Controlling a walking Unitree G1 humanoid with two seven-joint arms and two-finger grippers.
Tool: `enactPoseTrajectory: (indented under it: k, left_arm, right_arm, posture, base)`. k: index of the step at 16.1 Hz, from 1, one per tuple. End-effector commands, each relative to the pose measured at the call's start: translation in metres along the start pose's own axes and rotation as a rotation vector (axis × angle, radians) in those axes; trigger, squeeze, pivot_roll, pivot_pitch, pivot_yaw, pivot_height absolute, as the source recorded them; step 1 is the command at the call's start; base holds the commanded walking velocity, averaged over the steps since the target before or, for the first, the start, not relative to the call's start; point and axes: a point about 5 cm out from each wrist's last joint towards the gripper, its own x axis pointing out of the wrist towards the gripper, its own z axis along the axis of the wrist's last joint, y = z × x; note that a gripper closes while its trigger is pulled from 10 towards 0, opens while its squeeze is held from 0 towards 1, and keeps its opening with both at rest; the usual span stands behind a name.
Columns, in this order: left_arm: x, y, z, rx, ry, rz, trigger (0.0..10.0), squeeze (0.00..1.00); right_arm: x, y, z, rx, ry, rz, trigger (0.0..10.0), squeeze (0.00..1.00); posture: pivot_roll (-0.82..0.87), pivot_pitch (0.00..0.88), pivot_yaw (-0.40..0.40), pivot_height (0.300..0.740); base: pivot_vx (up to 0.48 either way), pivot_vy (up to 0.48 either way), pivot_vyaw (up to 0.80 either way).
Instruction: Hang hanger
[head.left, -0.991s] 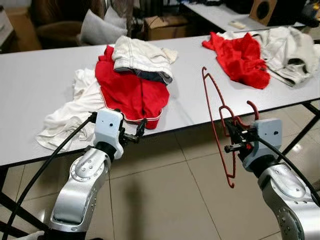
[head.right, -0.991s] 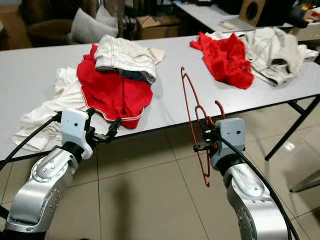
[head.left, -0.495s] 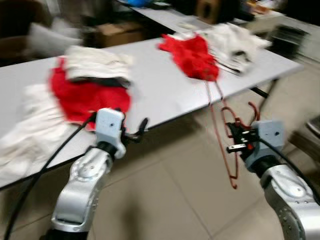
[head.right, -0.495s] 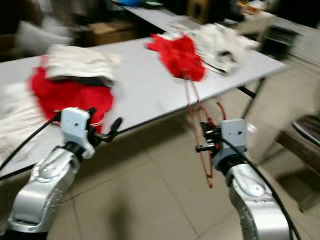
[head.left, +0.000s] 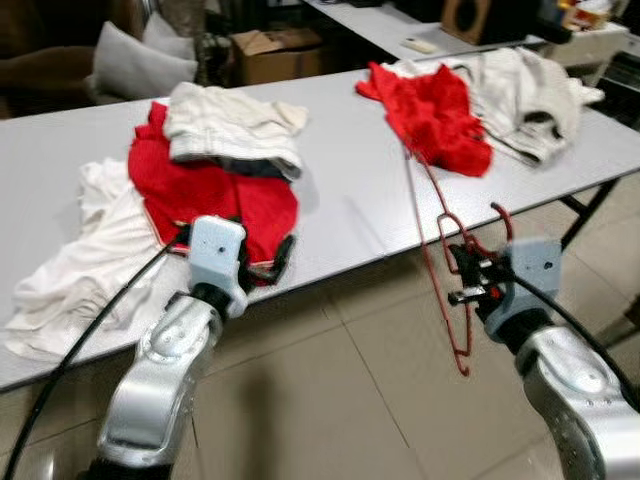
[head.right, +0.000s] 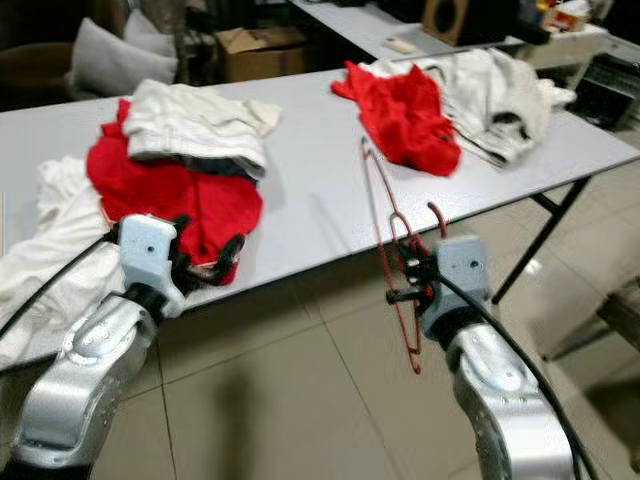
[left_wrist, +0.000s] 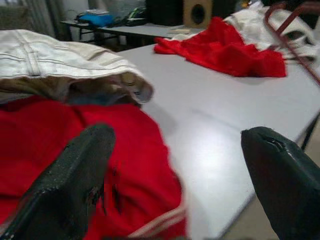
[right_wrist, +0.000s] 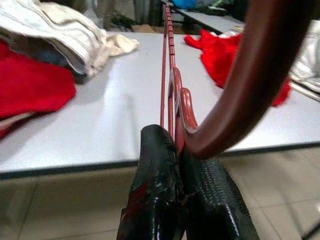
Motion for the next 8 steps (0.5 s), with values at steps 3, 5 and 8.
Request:
enactPoseTrajectory:
  k: [3, 5, 8]
  left_arm:
    - [0.0019, -0.0043, 0.0012, -0.005, -0.006, -0.013, 10.0, 0.96]
    - [0.0019, -0.0044, 0.0012, -0.005, -0.006, -0.013, 10.0, 0.97]
    - [0.0035, -0.0051, 0.0010, -0.006, -0.008, -0.011, 10.0, 0.97]
  right_arm:
    - [-0.0016, -0.0059, 0.0006, -0.016, -0.003, -0.024, 10.0, 0.00]
    - [-0.0014, -0.0061, 0.0009, -0.015, -0.004, -0.025, 10.0, 0.00]
    - [-0.0008, -0.0065, 0.0012, -0.012, -0.003, -0.022, 10.0, 0.00]
  posture:
    - [-0.13, 0.000, -0.013, 0.740]
    - [-0.13, 0.000, -0.012, 0.740]
    - [-0.13, 0.000, -0.012, 0.740]
  base:
    - [0.347, 0.000, 0.00]
    - [0.347, 0.000, 0.00]
    - [0.351, 0.000, 0.00]
